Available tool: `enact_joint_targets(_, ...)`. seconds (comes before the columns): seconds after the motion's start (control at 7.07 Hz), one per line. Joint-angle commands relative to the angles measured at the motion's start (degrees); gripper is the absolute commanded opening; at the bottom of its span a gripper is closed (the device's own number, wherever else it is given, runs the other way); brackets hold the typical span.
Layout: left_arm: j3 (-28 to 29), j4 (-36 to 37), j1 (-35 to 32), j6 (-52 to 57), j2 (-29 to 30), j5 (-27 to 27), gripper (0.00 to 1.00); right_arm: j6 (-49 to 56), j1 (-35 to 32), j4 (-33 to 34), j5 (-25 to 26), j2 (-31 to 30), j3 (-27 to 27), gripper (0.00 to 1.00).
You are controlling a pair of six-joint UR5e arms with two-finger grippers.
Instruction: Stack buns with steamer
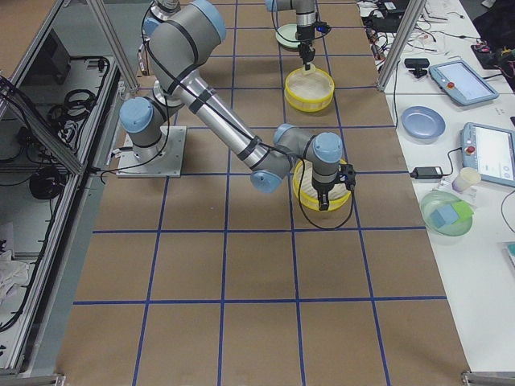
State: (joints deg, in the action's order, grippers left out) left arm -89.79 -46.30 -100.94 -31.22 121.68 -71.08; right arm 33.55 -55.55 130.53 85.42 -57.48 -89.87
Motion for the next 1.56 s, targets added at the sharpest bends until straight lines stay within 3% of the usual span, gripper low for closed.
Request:
enact_joint_targets(0.0,-0.04,-0.37,-0.04,-0.07,0.13,-0.02,1.0,0.64,0.0,1.75,-0.08,1.06,0.23,0.49)
enact_joint_targets(0.14,-0.04,-0.37,-0.04,-0.16,0.22,-0.02,1.0,0.9,0.0,1.75,-0.16,1.14,0.23,0.42)
enact_joint_targets(0.28,-0.04,-0.37,-0.22,-1.03,0.22,0.06,1.0,0.99,0.0,1.49,-0.16,1.58,0.14,0.21)
enact_joint_targets(0.42,-0.04,-0.37,-0.31,-2.6,0.22,0.06,1.0,1.08,0.0,0.09,-0.6,1.5,0.14,0.07)
enact_joint_targets(0.57,0.05,-0.29,-0.31,-2.79,0.13,0.06,1.0,1.34,0.0,0.08,-0.6,1.5,0.14,0.0)
enact_joint_targets(0.71,1.09,-4.03,-0.05,-0.1,-2.04,-0.81,1.0,2.73,0.0,-0.27,-0.08,1.5,0.14,0.0)
enact_joint_targets(0.99,4.52,-17.36,5.81,10.35,-5.91,-8.52,1.0,2.92,0.0,-2.1,0.01,-0.77,0.23,0.0)
enact_joint_targets(1.27,4.19,-19.7,11.8,25.01,-8.3,-19.56,1.0,2.05,-0.69,-4.13,-0.42,-3.94,0.23,0.0)
enact_joint_targets(1.42,3.48,-19.54,14.26,30.11,-8.31,-20.84,1.0,-0.74,-2.18,-7.88,-0.95,-5.52,0.23,0.0)
